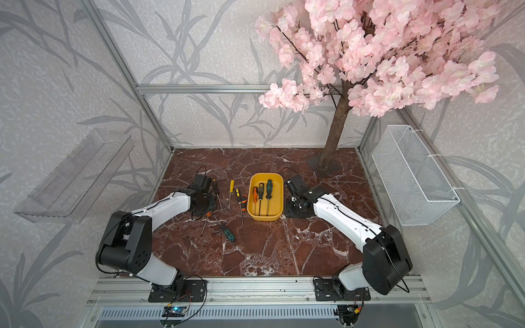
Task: Put the screwdriver on the desktop into the storage box
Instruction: Pick up the screwdriver from the center of the board.
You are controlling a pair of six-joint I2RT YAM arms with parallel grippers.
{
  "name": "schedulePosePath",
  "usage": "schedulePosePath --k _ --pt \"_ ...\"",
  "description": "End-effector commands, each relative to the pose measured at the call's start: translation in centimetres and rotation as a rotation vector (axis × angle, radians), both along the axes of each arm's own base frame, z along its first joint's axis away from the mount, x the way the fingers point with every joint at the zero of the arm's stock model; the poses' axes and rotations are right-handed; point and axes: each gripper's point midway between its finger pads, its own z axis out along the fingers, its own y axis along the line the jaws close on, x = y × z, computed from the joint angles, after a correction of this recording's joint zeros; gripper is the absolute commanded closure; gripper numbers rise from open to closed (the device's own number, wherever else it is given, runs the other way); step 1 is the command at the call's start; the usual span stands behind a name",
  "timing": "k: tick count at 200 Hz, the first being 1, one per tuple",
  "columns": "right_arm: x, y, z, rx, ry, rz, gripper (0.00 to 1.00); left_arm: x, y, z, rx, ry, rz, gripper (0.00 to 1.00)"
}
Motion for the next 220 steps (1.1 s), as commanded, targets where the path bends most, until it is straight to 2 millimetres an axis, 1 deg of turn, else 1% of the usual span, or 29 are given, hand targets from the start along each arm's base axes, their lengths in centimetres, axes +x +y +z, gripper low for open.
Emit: schedulePosePath --k 1,34,58,86,90,99,173,220 --pt "0.1 0.0 1.1 0.036 -0.033 -0.024 0.61 1.3 0.3 0.3 0.003 -0.014 -0.006 0.52" --pt "0.3 0.1 1.5 0.043 -0.042 -0.028 0.61 1.6 0.2 -0.5 0.000 0.000 -0.010 0.53" --pt "0.4 0.1 1.6 0.044 -0.043 -0.031 0.61 1.4 0.1 -1.3 -0.006 0.021 -0.019 0.57" --pt "0.4 0.2 1.4 0.044 -0.039 -0.034 0.61 1.1 0.1 -1.6 -0.008 0.025 -0.017 0.58" --pt "0.5 0.2 1.5 0.046 -0.041 -0.036 0.61 1.0 0.1 -1.6 -0.007 0.024 -0.018 0.59" --pt "0.4 0.2 1.4 0.046 -0.039 -0.038 0.61 0.9 0.2 -1.8 -0.005 0.029 -0.019 0.60" --pt "0.5 0.2 1.4 0.051 -0.044 -0.044 0.61 0.4 0.1 -3.0 -0.008 0.055 -0.025 0.59" --pt "0.3 0.0 1.5 0.051 -0.049 -0.049 0.61 0.4 0.2 -3.1 -0.002 0.055 -0.023 0.58"
